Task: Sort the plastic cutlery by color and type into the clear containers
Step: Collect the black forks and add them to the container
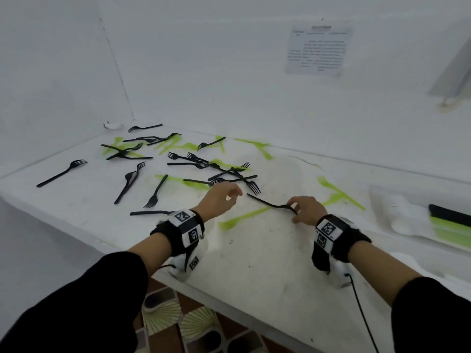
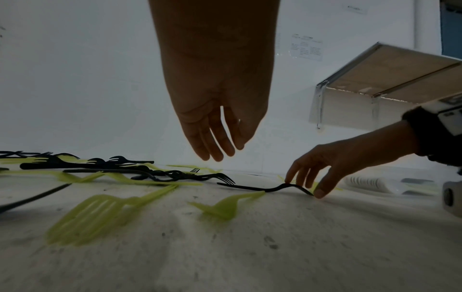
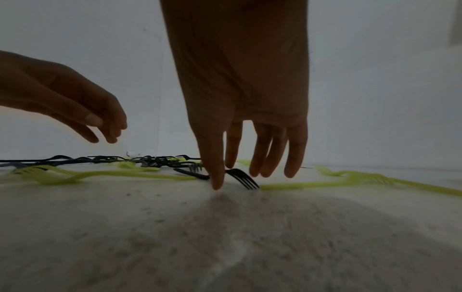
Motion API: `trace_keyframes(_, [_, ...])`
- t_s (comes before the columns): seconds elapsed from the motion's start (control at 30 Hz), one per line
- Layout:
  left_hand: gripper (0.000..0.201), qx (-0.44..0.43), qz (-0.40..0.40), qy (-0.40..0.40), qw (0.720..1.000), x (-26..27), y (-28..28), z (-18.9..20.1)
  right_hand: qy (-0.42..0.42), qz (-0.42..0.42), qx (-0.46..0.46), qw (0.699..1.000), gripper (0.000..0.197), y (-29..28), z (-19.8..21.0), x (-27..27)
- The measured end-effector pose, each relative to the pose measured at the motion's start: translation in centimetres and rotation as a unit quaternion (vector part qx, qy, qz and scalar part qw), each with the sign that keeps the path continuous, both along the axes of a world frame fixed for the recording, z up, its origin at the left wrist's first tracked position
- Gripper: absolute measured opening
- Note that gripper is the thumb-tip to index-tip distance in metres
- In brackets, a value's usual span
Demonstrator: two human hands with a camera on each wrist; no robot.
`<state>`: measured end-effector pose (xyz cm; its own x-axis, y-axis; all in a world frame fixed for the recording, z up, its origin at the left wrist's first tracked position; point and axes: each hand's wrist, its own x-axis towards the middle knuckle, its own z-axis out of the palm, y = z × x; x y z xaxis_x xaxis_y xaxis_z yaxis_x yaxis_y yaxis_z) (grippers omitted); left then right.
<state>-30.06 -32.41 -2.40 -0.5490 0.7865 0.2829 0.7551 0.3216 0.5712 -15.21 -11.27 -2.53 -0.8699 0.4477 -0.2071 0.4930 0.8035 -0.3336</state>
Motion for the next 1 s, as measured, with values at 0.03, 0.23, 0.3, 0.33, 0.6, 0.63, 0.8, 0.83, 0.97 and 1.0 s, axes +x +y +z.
trace_keyframes(0.03, [0.02,-0.002,0.009,0.002,1.0,-0.7,0.2,0.0,0.0,0.003,-0.003,1.0,0.042,0.3,0.0,-0.3])
trace_keyframes(0.23, [0.037,-0.132,0.065,0.031,0.989,-5.9,1.2,0.0,0.148,-0.041,-0.084,0.985,0.013,1.3,1.8,-2.5])
trace_keyframes(0.3, [0.042,-0.158,0.077,0.021,0.984,-7.3,1.2,-0.3,0.239,-0.065,-0.113,0.962,0.005,1.4,2.7,-3.0])
trace_keyframes(0.33, [0.043,-0.165,0.078,0.019,0.983,-7.8,1.3,-0.3,0.28,-0.074,-0.127,0.949,0.006,1.5,3.1,-3.2])
trace_keyframes(0.6, [0.031,-0.235,0.043,0.062,0.969,-8.3,2.7,-1.2,0.403,-0.098,-0.196,0.889,0.002,0.8,6.0,-6.4])
trace_keyframes(0.63, [0.025,-0.231,0.037,0.067,0.97,-8.4,3.0,-1.3,0.403,-0.097,-0.2,0.888,0.002,0.8,6.2,-6.9])
trace_keyframes(0.8, [0.012,-0.209,0.012,0.098,0.973,-9.4,3.9,-0.9,0.394,-0.115,-0.216,0.886,0.001,0.4,5.8,-9.0])
trace_keyframes(0.83, [0.013,-0.2,0.005,0.116,0.973,-9.6,4.0,-0.7,0.381,-0.116,-0.221,0.89,0.002,0.2,5.6,-9.5])
trace_keyframes(0.97, [0.015,-0.099,-0.003,0.087,0.991,-11.1,4.6,1.3,0.294,-0.118,-0.337,0.886,0.005,-0.9,4.5,-11.4])
trace_keyframes(1.0, [0.015,-0.069,-0.004,0.06,0.996,-11.5,4.7,1.9,0.276,-0.118,-0.352,0.886,0.005,-1.1,4.1,-11.9])
